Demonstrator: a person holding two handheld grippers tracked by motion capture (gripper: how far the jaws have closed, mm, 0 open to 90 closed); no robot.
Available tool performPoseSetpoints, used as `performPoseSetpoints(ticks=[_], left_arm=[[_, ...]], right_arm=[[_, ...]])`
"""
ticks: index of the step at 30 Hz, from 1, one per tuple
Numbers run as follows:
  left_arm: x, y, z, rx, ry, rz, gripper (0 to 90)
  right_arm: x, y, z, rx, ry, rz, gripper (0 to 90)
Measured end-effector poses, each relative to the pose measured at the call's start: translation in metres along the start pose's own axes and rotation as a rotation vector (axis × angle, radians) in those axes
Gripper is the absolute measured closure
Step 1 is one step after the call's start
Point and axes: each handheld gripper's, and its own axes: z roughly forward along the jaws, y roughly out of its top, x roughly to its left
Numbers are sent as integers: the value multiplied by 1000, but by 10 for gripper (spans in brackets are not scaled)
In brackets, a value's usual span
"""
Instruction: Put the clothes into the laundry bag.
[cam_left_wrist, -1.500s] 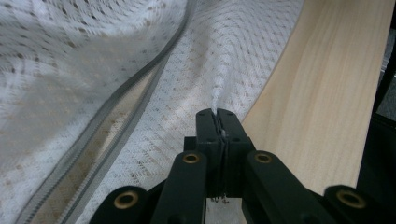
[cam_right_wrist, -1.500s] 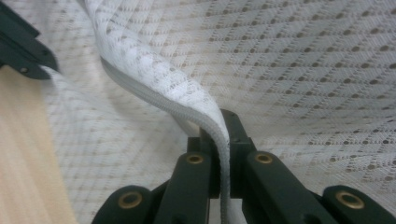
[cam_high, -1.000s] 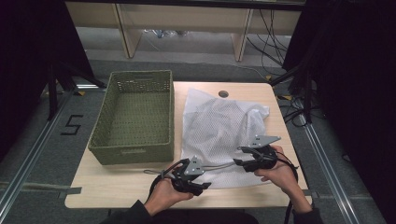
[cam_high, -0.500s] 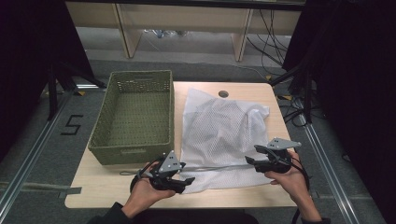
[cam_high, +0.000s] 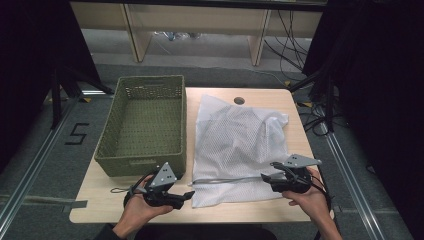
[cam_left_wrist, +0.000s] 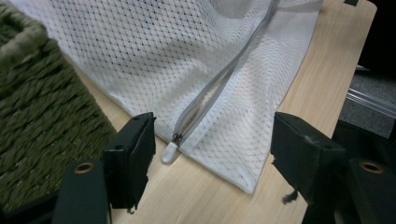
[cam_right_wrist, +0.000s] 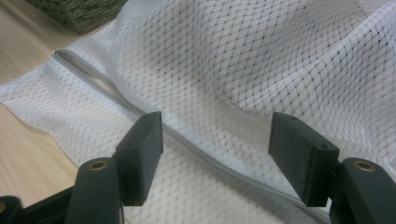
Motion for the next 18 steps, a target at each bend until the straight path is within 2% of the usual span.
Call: performPoseSetpoints(ticks=[1,3,4,6,7,8,10,11,12,13,14,15,16,17,18], left_arm=[[2,-4,-3,27,16,22,274],[1,-6,-3,25,8,26,257],[1,-7,-3,31,13,29,257],[-1,-9,-4,14,0,23,224],[0,-9,-6,31,9,47,224],[-2,-9,-6,13,3,21,205],[-2,-10,-8,7,8,19,186],[-2,-10,-8,7,8,19,186],[-1,-12,-10,29,5,44,186],[-1,-12,-10,29,5,44,190],[-3,-14,-10,31,-3,41,196],[-3,-14,-10,31,-3,41,201],[-4,-15,-10,34,3,56,201],[-5,-16,-10,29,2,59,207],[-7,-17,-11,29,-6,57,208]], right_arm=[[4,-2,-2,-1,3,19,361],[6,-2,-2,-4,8,28,360],[6,-3,-3,-4,12,16,360],[11,-4,-5,-16,19,24,355],[11,-4,-5,-16,19,24,355],[14,-6,-5,-23,33,17,352],[18,-8,-6,-12,41,30,350],[19,-10,-7,-15,38,21,349],[22,-11,-6,-18,55,47,348],[22,-12,-6,-10,47,29,346],[21,-14,-6,7,82,18,346],[21,-14,-6,7,82,18,346],[22,-15,-6,-5,58,22,346],[25,-18,-7,4,68,44,346],[24,-20,-9,-2,46,18,346]])
